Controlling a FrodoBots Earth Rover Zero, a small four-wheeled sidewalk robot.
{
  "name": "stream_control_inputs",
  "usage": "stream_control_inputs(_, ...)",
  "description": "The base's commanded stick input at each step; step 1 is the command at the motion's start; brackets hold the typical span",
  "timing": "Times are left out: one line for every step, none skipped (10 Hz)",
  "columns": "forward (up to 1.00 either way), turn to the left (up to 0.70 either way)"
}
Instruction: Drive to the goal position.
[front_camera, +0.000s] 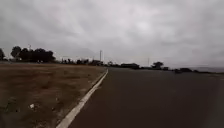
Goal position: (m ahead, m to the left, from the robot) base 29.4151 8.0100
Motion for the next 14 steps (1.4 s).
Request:
stream_control_inputs(0.85, 0.0)
stream_control_inputs(0.85, 0.0)
stream_control_inputs(0.85, 0.0)
stream_control_inputs(0.85, 0.0)
stream_control_inputs(0.85, 0.0)
stream_control_inputs(0.85, 0.0)
stream_control_inputs(0.85, 0.0)
stream_control_inputs(0.85, 0.0)
stream_control_inputs(0.85, 0.0)
stream_control_inputs(0.85, 0.0)
stream_control_inputs(0.85, 0.0)
stream_control_inputs(0.85, 0.0)
stream_control_inputs(0.85, 0.0)
stream_control_inputs(0.85, 0.0)
